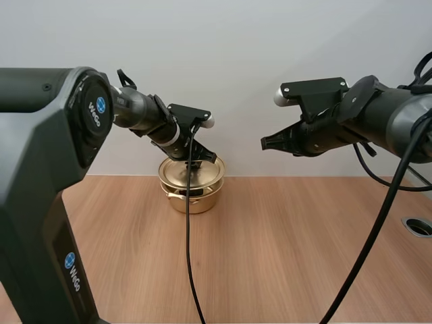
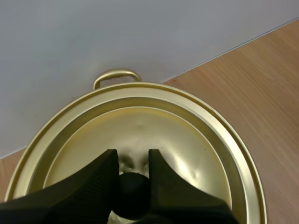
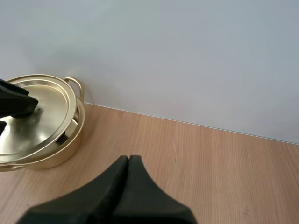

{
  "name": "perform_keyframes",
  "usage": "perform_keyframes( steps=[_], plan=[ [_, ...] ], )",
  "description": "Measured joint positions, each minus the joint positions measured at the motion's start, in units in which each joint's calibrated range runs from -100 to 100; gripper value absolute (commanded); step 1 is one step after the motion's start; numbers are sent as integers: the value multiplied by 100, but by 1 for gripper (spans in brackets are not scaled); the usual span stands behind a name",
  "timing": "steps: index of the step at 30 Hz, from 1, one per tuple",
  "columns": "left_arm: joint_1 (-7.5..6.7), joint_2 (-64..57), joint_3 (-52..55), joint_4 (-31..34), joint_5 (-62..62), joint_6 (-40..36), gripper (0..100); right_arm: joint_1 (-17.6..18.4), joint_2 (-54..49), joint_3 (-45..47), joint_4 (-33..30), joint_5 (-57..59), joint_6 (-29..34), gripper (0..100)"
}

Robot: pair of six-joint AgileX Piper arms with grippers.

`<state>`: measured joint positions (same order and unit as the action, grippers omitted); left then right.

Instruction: Open the pot, put the car inside, and close it

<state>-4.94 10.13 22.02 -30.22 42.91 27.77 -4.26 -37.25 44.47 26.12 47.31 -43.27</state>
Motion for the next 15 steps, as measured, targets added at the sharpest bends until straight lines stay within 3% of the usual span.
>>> perform_keyframes(
  steps=[8,9,12,15],
  plan=[
    [0,281,0,0,-639,103,0,0,0,0,0,39,0,0],
    [0,311,0,0,-711,103,3,0,0,0,0,39,0,0],
    [0,394,0,0,-659,103,28,0,0,0,0,39,0,0],
    [0,406,0,0,-545,103,62,0,0,0,0,39,0,0]
  ],
)
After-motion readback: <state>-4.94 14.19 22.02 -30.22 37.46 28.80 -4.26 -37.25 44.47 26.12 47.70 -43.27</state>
